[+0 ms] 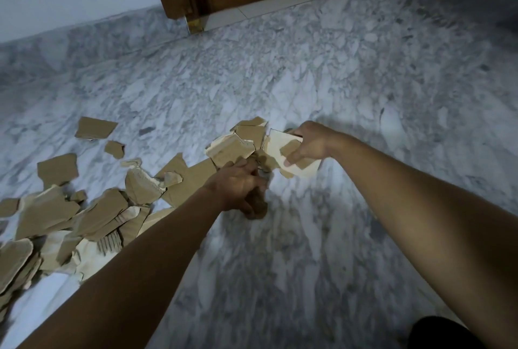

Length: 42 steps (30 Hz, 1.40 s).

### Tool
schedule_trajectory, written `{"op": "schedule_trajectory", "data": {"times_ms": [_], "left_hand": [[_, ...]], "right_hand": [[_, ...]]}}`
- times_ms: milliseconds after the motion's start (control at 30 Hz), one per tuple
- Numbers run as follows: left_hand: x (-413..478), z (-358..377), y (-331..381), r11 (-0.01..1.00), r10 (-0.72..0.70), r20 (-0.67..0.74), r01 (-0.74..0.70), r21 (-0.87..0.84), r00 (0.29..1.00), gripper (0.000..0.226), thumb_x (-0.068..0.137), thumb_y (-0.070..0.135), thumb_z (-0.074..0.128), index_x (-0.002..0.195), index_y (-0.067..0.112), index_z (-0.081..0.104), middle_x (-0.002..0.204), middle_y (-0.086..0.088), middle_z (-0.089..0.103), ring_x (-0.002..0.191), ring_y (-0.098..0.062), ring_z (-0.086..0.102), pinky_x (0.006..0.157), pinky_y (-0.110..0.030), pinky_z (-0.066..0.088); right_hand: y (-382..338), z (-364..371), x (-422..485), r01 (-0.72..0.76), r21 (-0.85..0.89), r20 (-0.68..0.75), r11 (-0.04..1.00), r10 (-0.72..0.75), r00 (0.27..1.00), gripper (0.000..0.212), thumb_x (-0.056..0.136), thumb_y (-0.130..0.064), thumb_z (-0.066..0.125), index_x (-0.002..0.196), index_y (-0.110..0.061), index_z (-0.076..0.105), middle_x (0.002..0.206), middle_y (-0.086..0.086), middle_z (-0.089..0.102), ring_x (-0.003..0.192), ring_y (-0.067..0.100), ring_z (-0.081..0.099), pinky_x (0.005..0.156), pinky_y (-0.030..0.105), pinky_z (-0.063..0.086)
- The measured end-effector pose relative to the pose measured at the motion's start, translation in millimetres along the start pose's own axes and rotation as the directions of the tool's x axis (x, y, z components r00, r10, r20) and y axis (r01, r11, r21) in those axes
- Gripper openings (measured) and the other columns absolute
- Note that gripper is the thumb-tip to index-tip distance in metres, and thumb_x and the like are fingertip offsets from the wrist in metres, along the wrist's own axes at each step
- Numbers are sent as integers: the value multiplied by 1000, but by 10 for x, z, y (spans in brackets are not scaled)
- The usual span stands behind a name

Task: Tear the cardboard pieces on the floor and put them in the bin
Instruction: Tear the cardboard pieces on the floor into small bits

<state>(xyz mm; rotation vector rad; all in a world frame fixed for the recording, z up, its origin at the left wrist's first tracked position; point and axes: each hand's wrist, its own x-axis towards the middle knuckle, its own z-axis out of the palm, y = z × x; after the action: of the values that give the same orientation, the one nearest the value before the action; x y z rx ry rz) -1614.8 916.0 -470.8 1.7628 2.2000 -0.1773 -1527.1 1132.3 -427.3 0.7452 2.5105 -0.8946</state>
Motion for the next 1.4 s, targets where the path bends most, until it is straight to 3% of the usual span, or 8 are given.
{"op": "schedule_trajectory", "data": {"times_ms": [267,367,467,700,833,1033,1167,1400], "left_hand": [[15,28,205,976,-36,-193,-8,-219,980,26,76,46,71,93,28,65,107,14,50,110,-10,43,83,-30,29],[34,-66,204,769,-94,-135,-14,-639,986,32,82,35,77,91,13,56,85,9,55,76,-3,47,69,-15,39],[80,-138,-33,558,-170,26,118,-821,985,29,85,22,77,90,16,49,86,4,60,79,-8,60,77,-20,51],[318,-399,-800,695,-439,133,430,-576,888,30,73,47,83,81,24,65,84,7,58,88,-17,61,64,-24,40],[432,-133,-790,781,-471,133,482,-397,872,39,71,67,67,95,37,59,118,-3,50,111,-30,51,93,-43,45],[299,-116,-654,852,-515,-186,477,-215,837,36,76,65,67,93,35,58,118,2,47,120,-26,39,98,-47,34],[213,-236,-717,822,-502,-227,379,-426,834,35,73,49,80,79,28,53,96,7,54,98,-20,55,74,-31,39],[155,-506,-856,704,-522,-187,296,-645,832,39,68,23,89,83,21,52,94,7,67,90,-15,64,71,-28,51]], "right_hand": [[-51,25,417,-22,-275,57,961,39,998,93,54,-53,90,135,-26,53,134,1,56,118,26,56,97,44,51],[65,17,470,-44,-262,77,964,66,995,77,49,-54,89,114,-24,63,108,-1,67,93,23,68,83,42,58],[197,76,384,-25,-316,70,948,49,996,96,52,-57,89,134,-22,53,130,3,57,115,28,59,95,43,52],[308,-302,17,40,-160,-57,986,-50,997,77,58,-36,94,118,-25,47,117,-1,58,104,23,58,88,38,51],[304,-262,-97,33,-346,-48,938,-53,997,44,66,-38,87,102,-29,61,106,0,65,88,22,63,74,30,53],[396,-105,-178,-94,-341,15,935,105,994,58,62,-58,79,99,-24,50,97,1,61,82,21,62,69,30,53],[325,-304,-50,-92,-233,-36,968,86,996,87,55,-60,86,122,-15,54,108,-1,61,99,23,61,84,33,53],[260,-164,-33,-196,-311,-270,930,111,956,62,78,-50,77,126,-18,55,124,9,61,111,29,61,79,32,43]]}}
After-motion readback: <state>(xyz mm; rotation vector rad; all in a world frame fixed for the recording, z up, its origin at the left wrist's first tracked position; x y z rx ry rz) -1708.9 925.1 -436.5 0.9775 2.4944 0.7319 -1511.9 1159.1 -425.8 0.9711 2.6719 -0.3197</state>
